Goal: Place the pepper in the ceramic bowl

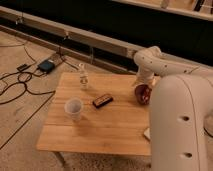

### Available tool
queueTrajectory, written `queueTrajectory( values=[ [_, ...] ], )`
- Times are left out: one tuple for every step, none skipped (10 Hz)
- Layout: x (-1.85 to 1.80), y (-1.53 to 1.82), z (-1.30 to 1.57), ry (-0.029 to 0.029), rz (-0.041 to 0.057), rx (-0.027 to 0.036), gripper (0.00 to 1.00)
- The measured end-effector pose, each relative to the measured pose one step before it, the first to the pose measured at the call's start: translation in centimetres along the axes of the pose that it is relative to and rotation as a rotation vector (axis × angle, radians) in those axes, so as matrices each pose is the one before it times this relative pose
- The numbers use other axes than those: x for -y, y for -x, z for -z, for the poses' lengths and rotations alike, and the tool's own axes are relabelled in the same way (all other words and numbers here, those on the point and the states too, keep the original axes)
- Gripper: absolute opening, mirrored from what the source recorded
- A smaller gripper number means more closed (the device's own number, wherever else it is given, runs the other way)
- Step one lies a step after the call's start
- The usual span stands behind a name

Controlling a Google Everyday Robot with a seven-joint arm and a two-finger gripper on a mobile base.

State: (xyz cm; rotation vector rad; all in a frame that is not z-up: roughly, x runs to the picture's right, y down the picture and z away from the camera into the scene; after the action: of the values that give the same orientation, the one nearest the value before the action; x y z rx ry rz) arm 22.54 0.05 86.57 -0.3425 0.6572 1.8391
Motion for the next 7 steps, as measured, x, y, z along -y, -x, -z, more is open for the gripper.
queueTrajectory(
  values=[
    [-1.332, -1.653, 1.150, 0.04580, 0.03656, -0.06165, 0.80],
    [-0.645, -0.887, 0.436, 0.02203, 0.01881, -0.03402, 0.80],
    [-1.029, -1.321, 0.835, 0.03516, 0.02762, -0.05762, 0.80],
    [-0.378, -0.521, 0.425, 0.01335, 0.01102, -0.02571, 0.80],
    [-0.370, -0.518, 0.466, 0.00924, 0.01365, -0.02435, 0.80],
    [-0.207, -0.160, 0.126, 0.00216, 0.00572, -0.00734, 0.80],
    [0.009, -0.008, -0.013, -0.00011, -0.00018, -0.00029, 0.80]
  ],
)
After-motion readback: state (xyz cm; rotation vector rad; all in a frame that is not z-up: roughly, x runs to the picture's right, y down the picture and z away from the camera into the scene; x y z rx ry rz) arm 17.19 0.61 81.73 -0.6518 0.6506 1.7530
